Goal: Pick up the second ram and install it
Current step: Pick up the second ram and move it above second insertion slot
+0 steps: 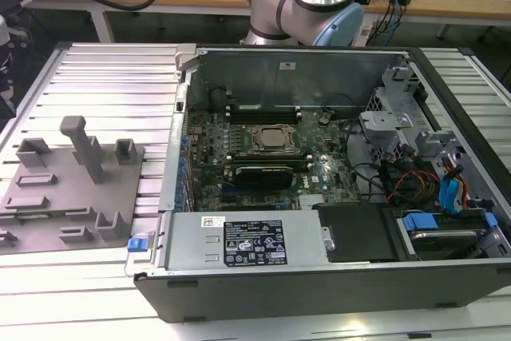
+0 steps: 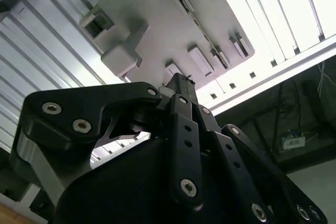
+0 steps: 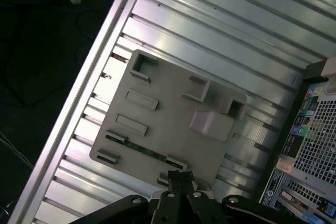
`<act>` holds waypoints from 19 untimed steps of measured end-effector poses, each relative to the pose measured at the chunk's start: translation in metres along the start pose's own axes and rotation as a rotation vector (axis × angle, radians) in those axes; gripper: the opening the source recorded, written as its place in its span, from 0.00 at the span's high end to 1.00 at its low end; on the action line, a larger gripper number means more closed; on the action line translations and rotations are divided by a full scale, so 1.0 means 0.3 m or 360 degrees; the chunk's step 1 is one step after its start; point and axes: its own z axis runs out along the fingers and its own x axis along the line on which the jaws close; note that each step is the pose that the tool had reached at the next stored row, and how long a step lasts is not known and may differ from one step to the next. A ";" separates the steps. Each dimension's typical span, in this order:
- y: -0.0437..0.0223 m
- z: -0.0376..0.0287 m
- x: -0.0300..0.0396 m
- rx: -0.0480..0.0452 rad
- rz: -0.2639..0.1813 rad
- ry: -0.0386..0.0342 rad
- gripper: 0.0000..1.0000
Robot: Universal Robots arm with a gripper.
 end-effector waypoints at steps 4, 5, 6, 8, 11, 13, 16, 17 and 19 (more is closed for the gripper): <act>0.000 0.000 0.000 0.0001 -0.0055 0.0003 0.89; 0.000 0.000 0.000 0.0000 -0.0071 0.0004 0.89; 0.000 0.000 0.000 0.0001 -0.0088 0.0004 0.89; 0.000 0.000 0.000 0.0000 -0.0122 0.0006 0.89; 0.000 0.000 0.000 0.0001 -0.0168 0.0008 0.89; 0.000 0.000 0.000 0.0001 -0.0190 0.0009 0.89; 0.000 0.000 0.000 0.0000 -0.0224 0.0011 0.89; 0.000 0.000 0.000 0.0000 -0.0240 0.0011 0.89; 0.000 0.000 0.000 0.0000 -0.0286 0.0013 0.89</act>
